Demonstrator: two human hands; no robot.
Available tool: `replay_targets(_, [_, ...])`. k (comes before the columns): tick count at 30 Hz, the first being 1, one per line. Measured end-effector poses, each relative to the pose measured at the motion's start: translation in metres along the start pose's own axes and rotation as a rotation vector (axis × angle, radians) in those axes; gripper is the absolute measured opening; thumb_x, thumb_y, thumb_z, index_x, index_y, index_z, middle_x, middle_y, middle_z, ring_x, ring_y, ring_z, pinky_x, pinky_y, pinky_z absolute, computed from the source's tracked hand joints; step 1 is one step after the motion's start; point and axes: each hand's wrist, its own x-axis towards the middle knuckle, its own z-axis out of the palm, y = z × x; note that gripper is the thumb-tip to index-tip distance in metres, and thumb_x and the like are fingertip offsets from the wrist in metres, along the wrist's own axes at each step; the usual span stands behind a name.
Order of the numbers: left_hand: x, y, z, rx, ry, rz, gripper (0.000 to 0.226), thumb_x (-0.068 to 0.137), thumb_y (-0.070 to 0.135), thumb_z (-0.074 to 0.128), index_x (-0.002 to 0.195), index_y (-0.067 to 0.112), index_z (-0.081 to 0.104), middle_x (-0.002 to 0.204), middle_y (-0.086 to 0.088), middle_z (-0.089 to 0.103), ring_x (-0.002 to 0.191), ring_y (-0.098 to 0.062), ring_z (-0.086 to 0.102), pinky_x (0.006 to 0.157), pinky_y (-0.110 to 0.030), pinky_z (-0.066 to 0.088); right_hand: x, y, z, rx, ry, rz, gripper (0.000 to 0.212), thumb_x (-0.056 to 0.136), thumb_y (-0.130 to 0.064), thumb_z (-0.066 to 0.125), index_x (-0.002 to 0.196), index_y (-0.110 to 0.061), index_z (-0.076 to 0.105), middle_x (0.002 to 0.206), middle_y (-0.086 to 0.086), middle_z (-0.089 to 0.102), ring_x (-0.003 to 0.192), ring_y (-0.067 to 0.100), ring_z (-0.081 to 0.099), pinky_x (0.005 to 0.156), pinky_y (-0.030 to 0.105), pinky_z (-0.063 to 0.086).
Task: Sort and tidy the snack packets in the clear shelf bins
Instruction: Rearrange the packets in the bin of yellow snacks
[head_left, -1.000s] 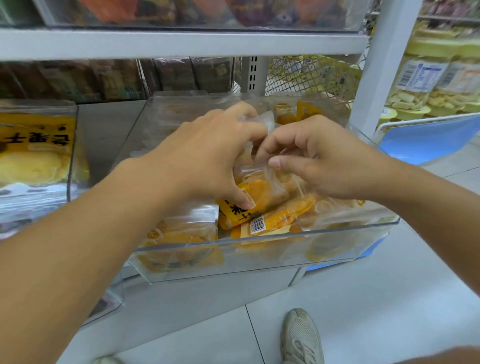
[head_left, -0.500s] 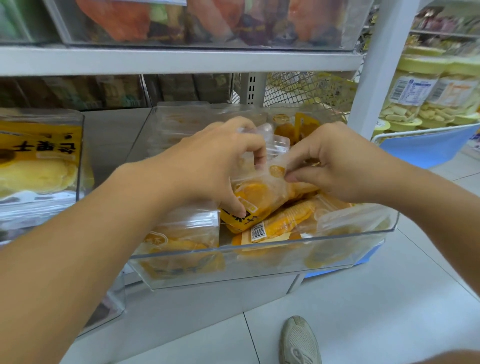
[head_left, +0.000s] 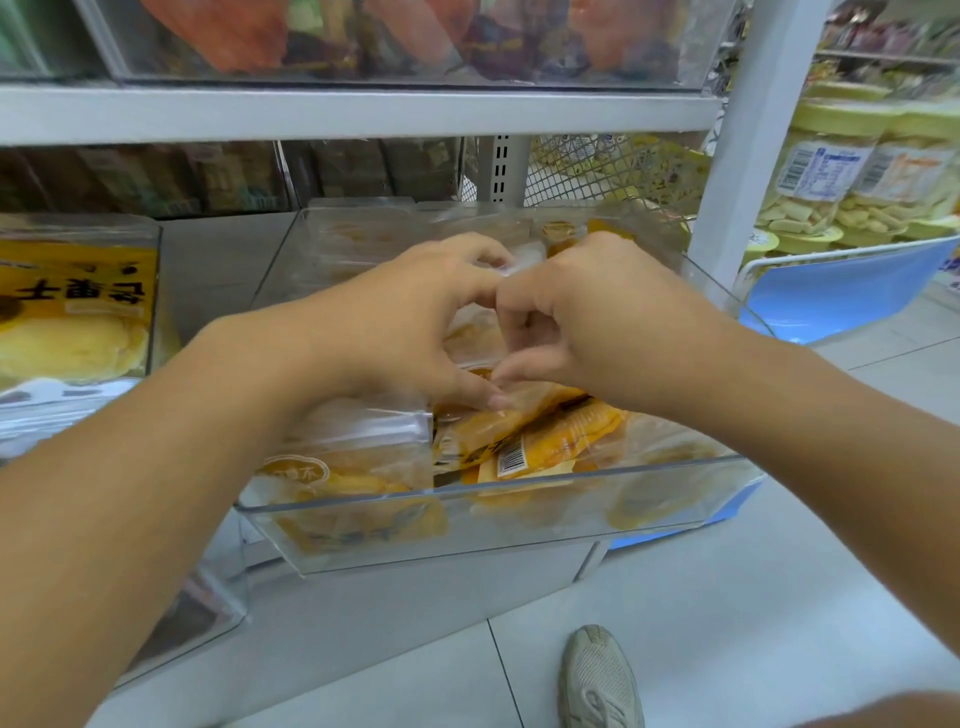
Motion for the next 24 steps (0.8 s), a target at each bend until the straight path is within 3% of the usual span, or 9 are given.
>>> replay_targets(3, [0.001, 0.000, 0.001, 0.049, 0.024, -0.008, 0.042, 0.065, 0.047, 0.087, 0.100, 0.040, 0.066, 0.146, 0.008, 0.042, 0.135, -0.015, 0.041, 0.109, -0.046, 0.039, -0.006, 0.001, -0.013, -0.036, 0.116, 0.065, 0.044, 0.067, -0.056, 0.082, 0.065, -0.022, 0.054, 0.059, -0.011, 0.051, 0.062, 0.015, 0.053, 0.060, 0.034, 0.049])
replay_targets(5, [0.000, 0.001, 0.001, 0.048, 0.021, -0.020, 0.038, 0.067, 0.045, 0.088, 0.095, 0.043, 0.064, 0.150, 0.009, 0.038, 0.140, -0.014, 0.037, 0.110, -0.047, 0.037, -0.014, 0.004, -0.031, 0.161, 0.108, 0.050, 0.044, 0.067, -0.055, 0.083, 0.057, -0.022, 0.056, 0.051, -0.008, 0.053, 0.052, 0.011, 0.050, 0.053, 0.019, 0.043])
replay_targets(7, [-0.001, 0.000, 0.001, 0.058, 0.035, -0.023, 0.037, 0.069, 0.042, 0.088, 0.095, 0.044, 0.062, 0.151, 0.011, 0.036, 0.141, -0.012, 0.034, 0.112, -0.044, 0.036, -0.020, 0.005, -0.037, 0.321, -0.162, 0.067, 0.028, 0.071, -0.048, 0.082, 0.062, -0.023, 0.071, 0.054, -0.009, 0.064, 0.054, 0.002, 0.059, 0.053, 0.012, 0.043])
replay_targets(9, [-0.001, 0.002, 0.001, 0.056, 0.050, 0.003, 0.040, 0.070, 0.038, 0.088, 0.099, 0.043, 0.061, 0.149, 0.014, 0.036, 0.138, -0.008, 0.036, 0.110, -0.033, 0.034, -0.022, 0.016, -0.022, 0.246, -0.504, 0.065, 0.012, 0.080, -0.038, 0.079, 0.092, -0.034, 0.078, 0.080, -0.022, 0.072, 0.075, -0.008, 0.063, 0.070, 0.016, 0.049])
replay_targets(12, [-0.003, 0.003, -0.001, -0.037, 0.070, 0.035, 0.051, 0.072, 0.026, 0.088, 0.108, 0.042, 0.057, 0.141, 0.019, 0.038, 0.128, 0.002, 0.039, 0.097, -0.005, 0.028, -0.018, 0.026, 0.005, 0.124, -0.810, 0.108, 0.054, 0.083, -0.041, 0.077, 0.133, -0.047, 0.057, 0.123, -0.027, 0.059, 0.109, 0.000, 0.053, 0.099, 0.026, 0.045])
replay_targets(16, [-0.006, -0.001, -0.005, -0.184, 0.059, 0.041, 0.049, 0.077, 0.012, 0.083, 0.103, 0.043, 0.055, 0.132, 0.016, 0.042, 0.126, 0.007, 0.040, 0.099, 0.000, 0.025, -0.008, 0.038, 0.012, 0.205, -0.926, 0.090, 0.066, 0.080, -0.042, 0.078, 0.138, -0.052, 0.048, 0.127, -0.033, 0.048, 0.115, -0.001, 0.046, 0.103, 0.025, 0.040])
replay_targets(18, [-0.006, -0.002, -0.006, -0.213, 0.068, 0.047, 0.048, 0.077, 0.008, 0.082, 0.102, 0.040, 0.056, 0.129, 0.013, 0.043, 0.125, 0.005, 0.041, 0.101, -0.004, 0.027, -0.003, 0.042, 0.013, 0.239, -0.961, 0.085, 0.069, 0.079, -0.039, 0.080, 0.137, -0.055, 0.047, 0.124, -0.035, 0.047, 0.111, -0.004, 0.045, 0.101, 0.023, 0.040])
replay_targets(21, [-0.005, -0.002, -0.004, -0.222, 0.126, 0.090, 0.051, 0.075, 0.004, 0.083, 0.101, 0.038, 0.055, 0.126, 0.010, 0.044, 0.125, -0.005, 0.045, 0.109, -0.026, 0.036, 0.002, 0.042, 0.018, 0.186, -1.002, 0.078, 0.076, 0.079, -0.033, 0.078, 0.140, -0.057, 0.041, 0.135, -0.029, 0.044, 0.111, 0.000, 0.043, 0.101, 0.026, 0.041])
replay_targets(24, [-0.005, -0.003, 0.000, -0.204, 0.084, 0.087, 0.037, 0.078, 0.003, 0.081, 0.081, 0.037, 0.067, 0.131, 0.011, 0.042, 0.130, -0.005, 0.045, 0.110, -0.037, 0.037, 0.002, 0.036, 0.023, 0.111, -0.955, 0.052, 0.079, 0.077, -0.031, 0.076, 0.143, -0.053, 0.040, 0.135, -0.026, 0.046, 0.102, 0.001, 0.040, 0.082, 0.017, 0.041])
